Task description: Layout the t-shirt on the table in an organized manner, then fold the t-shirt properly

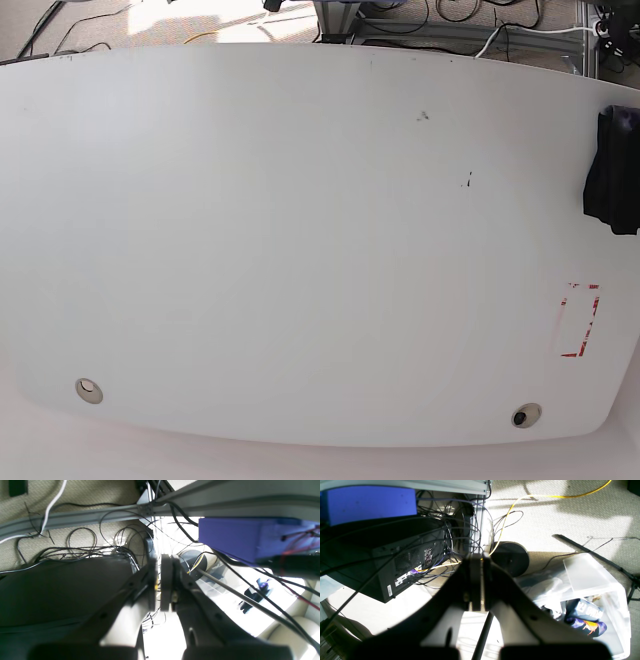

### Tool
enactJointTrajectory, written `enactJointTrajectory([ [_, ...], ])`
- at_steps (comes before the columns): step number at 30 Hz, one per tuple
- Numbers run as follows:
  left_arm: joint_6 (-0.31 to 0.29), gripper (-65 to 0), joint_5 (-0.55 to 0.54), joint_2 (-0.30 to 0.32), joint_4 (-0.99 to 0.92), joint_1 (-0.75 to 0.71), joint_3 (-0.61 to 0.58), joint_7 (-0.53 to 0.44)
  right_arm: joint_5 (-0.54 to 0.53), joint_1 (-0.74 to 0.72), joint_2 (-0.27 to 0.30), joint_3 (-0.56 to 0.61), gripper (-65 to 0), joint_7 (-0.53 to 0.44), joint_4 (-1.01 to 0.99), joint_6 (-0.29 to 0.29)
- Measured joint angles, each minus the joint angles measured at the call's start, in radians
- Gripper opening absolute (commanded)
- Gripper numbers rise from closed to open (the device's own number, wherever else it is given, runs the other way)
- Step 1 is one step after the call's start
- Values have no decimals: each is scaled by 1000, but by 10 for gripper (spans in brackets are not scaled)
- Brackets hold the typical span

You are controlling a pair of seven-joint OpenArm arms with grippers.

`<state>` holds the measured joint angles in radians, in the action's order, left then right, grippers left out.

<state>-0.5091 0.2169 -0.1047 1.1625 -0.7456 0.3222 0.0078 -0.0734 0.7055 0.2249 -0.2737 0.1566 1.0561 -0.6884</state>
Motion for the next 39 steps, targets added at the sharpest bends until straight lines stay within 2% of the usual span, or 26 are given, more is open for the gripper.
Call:
enactJointTrajectory([
  [7, 53, -650, -3, 23, -150, 114, -3, -8, 51, -114, -5, 36, -648, -21, -140, 5],
  [13, 92, -650, -2, 52, -371, 227, -4, -6, 52, -192, -12, 98, -647, -59, -255, 12],
  [18, 160, -650, -3, 81, -564, 326, -3, -11, 57, -274, -12, 112, -647, -79, -389, 38],
  [20, 163, -650, -3, 97, -624, 351, -3, -39, 58, -299, -10, 111, -647, -86, -429, 40],
  [24, 214, -650, -7, 107, -695, 382, -3, -101, 59, -338, -11, 111, -647, -97, -473, 44],
  [34, 233, -650, -3, 122, -882, 496, -3, -95, 68, -408, -28, 111, -647, -93, -552, 45],
  [39, 344, -650, -6, 131, -937, 551, -3, -105, 106, -459, -32, 111, -645, -96, -617, 73],
])
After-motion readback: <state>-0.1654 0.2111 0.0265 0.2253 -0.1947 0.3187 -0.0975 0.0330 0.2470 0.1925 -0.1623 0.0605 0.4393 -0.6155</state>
